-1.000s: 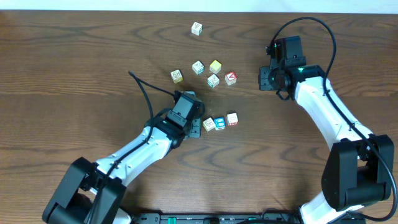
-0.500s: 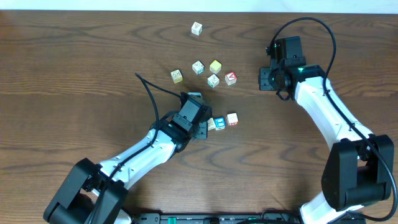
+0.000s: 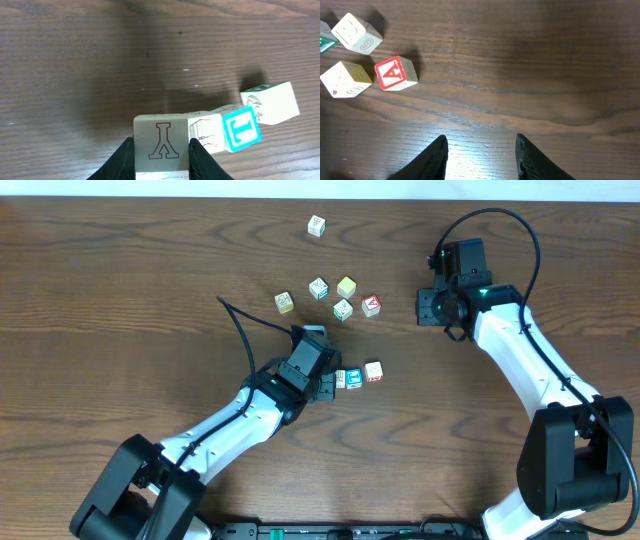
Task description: Lift 4 blocks
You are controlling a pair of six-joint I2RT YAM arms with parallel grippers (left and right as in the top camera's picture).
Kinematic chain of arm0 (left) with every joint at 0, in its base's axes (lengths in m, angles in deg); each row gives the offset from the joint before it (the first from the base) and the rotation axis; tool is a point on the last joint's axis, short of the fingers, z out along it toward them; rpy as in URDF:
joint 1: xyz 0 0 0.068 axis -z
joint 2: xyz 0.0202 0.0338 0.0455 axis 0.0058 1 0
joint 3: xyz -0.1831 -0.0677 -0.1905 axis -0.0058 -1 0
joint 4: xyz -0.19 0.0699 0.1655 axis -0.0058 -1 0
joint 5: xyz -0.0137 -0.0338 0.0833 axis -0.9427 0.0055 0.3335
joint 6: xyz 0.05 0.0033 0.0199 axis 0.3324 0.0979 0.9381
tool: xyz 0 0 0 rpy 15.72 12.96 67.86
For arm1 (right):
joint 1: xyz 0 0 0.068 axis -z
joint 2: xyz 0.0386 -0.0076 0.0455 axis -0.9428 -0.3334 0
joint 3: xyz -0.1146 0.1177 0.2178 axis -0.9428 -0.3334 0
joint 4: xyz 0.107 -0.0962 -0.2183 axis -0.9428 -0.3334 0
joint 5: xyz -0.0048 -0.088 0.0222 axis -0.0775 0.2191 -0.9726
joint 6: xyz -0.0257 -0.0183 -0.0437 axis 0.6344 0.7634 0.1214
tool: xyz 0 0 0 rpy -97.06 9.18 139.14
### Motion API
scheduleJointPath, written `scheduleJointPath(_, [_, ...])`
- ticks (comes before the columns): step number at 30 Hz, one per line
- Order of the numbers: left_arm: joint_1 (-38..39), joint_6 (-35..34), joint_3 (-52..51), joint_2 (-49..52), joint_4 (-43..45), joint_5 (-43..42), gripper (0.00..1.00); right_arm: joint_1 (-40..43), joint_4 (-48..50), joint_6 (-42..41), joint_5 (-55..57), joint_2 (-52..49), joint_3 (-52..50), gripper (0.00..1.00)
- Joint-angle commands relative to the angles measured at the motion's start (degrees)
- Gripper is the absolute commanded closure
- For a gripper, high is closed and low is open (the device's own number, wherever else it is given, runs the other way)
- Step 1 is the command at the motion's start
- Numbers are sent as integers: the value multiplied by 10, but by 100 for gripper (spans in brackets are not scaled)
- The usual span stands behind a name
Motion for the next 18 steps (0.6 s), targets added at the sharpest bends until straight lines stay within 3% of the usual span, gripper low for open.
scheduleJointPath(1, [0, -1, 2, -4, -15, 35, 73, -3, -3, 4, 8, -4, 10, 59])
scheduleJointPath(18, [1, 4, 2, 12, -18, 33, 73, -3, -3, 4, 8, -4, 10, 59])
